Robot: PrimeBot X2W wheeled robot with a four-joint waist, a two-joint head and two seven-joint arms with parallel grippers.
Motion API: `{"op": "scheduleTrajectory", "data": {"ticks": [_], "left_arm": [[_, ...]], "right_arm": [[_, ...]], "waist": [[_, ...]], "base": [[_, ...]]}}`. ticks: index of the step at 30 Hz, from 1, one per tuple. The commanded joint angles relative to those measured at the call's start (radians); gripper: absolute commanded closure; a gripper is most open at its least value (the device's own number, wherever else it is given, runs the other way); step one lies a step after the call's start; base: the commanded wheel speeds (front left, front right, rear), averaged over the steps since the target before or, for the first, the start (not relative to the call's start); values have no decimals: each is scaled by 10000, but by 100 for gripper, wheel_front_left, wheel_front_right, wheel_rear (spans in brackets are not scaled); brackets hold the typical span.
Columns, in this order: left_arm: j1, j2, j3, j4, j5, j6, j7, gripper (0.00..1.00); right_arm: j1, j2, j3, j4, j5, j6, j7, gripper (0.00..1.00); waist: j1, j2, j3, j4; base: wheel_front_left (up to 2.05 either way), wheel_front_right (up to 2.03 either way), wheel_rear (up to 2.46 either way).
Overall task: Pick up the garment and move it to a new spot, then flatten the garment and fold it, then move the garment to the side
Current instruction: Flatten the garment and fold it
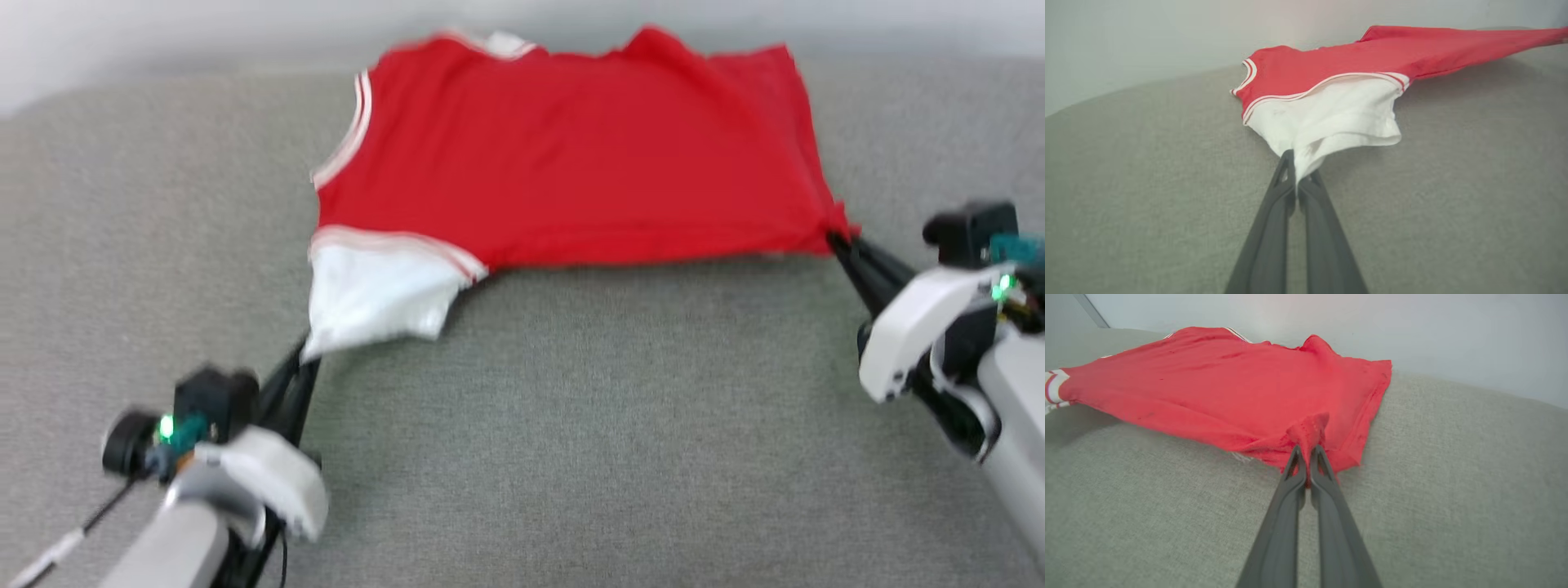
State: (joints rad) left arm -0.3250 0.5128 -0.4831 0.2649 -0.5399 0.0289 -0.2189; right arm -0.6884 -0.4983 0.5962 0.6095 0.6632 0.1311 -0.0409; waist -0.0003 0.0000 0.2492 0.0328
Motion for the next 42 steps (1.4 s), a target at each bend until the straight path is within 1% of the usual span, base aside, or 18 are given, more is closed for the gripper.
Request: {"op": "scheduleTrajectory", "data": {"ticks": [1, 2, 7, 10, 13, 15, 18, 20, 25, 28, 33, 37, 42], "left_arm": [[746, 225, -65, -423, -136, 134, 262, 100], [746, 225, -65, -423, -136, 134, 262, 100], [2394, 810, 37, -1838, -504, 644, 842, 100], [3247, 1154, 66, -2698, -781, 802, 1201, 100], [3979, 1430, 16, -3479, -1117, 850, 1593, 100], [4408, 1570, -86, -3934, -1354, 790, 1842, 100], [4916, 1753, -152, -4512, -1633, 752, 2091, 100], [5253, 1836, -170, -4790, -1811, 829, 2225, 100], [5835, 2003, -468, -5339, -2065, 768, 2634, 100], [5876, 2041, -486, -5463, -2042, 786, 2608, 100], [5282, 1936, -318, -5572, -1823, 753, 2333, 100], [4673, 1643, 170, -5714, -2078, 900, 2073, 100], [3495, 1592, 454, -5733, -1908, 761, 2116, 100]], "right_arm": [[553, -71, 3, -194, 210, -8, -6, 100], [553, -71, 3, -194, 210, -8, -6, 100], [1565, -319, -33, -716, 510, -8, 56, 100], [2197, -558, -27, -1010, 578, -8, 309, 100], [2938, -795, -132, -1409, 759, -8, 591, 100], [3494, -974, -309, -1646, 926, -8, 827, 100], [4204, -1329, -582, -2030, 709, -8, 1148, 100], [4780, -1344, -807, -2382, 814, -6, 1402, 100], [5921, -1527, -1385, -3558, 1022, -8, 2211, 100], [6383, -1566, -1790, -4270, 1027, -8, 2597, 100], [6675, -1410, -2524, -5200, 802, -8, 3008, 100], [6465, -1167, -3099, -5833, 964, -6, 3288, 100], [5932, -1100, -3593, -6272, 908, -6, 3664, 100]], "waist": [[3, 0, -668, 112], [3, 0, -668, 112], [3, 0, -1163, 160], [3, 0, -1386, 224], [3, 0, -1584, 278], [3, 0, -1699, 296], [3, 0, -1809, 291], [3, 0, -1872, 267], [3, 0, -1839, 185], [3, 0, -1689, 134], [3, 0, -1391, 81], [3, 0, -999, 29], [3, 0, -388, 18]], "base": [[0, 0, 0], [0, 0, 0], [0, 0, 0], [0, 0, 0], [0, 0, 0], [0, 0, 0], [0, 0, 0], [0, 0, 0], [0, 0, 0], [0, 0, 0], [0, 0, 0], [0, 0, 0], [0, 0, 0]]}}
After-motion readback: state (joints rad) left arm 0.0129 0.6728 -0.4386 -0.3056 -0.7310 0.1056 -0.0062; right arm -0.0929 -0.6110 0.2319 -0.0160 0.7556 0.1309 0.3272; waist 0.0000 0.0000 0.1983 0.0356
